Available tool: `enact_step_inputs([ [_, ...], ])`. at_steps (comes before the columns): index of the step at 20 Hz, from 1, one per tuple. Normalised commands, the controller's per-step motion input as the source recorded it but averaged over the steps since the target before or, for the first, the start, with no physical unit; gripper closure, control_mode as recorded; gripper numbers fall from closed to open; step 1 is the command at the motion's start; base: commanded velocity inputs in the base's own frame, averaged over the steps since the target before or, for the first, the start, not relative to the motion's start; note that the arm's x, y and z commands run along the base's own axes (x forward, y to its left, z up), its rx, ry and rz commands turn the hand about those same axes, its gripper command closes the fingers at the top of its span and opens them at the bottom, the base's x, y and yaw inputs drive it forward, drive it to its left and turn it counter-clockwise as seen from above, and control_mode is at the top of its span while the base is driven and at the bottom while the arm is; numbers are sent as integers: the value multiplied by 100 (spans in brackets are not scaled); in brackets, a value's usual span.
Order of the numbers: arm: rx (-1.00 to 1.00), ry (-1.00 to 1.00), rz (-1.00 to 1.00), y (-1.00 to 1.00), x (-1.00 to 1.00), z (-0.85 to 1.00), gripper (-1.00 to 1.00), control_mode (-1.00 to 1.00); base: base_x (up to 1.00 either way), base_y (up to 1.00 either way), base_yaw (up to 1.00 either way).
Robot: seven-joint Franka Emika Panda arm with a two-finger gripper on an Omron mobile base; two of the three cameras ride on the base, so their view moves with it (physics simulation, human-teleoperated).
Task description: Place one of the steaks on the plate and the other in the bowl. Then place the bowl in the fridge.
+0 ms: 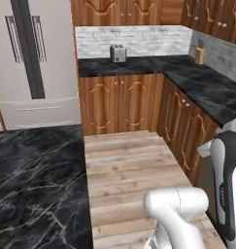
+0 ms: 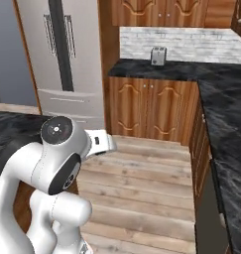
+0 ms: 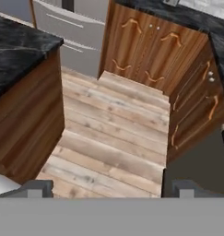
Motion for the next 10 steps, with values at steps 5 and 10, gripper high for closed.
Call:
enact_step_inputs([
  [5, 0, 0, 0, 0, 0, 0, -100, 100, 100, -8, 20],
  [10, 0, 0, 0, 0, 0, 0, -100, 100, 100, -17, 20],
])
